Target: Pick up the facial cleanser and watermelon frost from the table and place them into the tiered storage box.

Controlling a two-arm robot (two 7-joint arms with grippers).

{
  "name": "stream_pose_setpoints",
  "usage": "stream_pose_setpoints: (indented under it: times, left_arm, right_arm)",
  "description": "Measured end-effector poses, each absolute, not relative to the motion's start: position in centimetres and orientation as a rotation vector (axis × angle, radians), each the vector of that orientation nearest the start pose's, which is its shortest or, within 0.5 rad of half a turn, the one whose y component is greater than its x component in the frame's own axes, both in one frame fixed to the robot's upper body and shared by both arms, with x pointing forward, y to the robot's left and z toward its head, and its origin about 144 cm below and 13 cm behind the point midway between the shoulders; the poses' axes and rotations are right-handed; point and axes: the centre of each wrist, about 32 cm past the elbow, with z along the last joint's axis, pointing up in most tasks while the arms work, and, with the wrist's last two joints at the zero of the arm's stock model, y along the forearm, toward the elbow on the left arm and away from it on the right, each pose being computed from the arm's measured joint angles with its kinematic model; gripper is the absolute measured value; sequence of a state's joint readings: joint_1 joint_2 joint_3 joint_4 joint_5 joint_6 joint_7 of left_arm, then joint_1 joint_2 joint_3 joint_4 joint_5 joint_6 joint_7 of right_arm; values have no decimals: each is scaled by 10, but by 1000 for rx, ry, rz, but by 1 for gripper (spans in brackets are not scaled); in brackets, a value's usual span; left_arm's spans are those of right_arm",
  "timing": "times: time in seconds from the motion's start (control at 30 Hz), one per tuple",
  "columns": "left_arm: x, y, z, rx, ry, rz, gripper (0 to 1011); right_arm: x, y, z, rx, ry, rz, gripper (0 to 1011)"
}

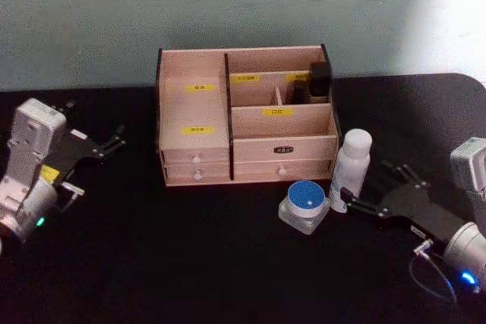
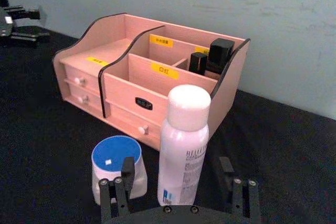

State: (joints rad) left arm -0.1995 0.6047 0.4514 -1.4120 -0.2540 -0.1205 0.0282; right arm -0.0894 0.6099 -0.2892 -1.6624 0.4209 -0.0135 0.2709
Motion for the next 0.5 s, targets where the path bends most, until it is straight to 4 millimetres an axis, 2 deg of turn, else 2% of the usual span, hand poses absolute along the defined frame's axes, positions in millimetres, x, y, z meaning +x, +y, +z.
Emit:
stream_pose_setpoints:
  times: [0.5]
  left_arm:
    - [489, 310, 1140, 305, -285, 1248, 1001]
  right_arm:
    - [437, -287, 1135, -210, 22, -1020, 1003]
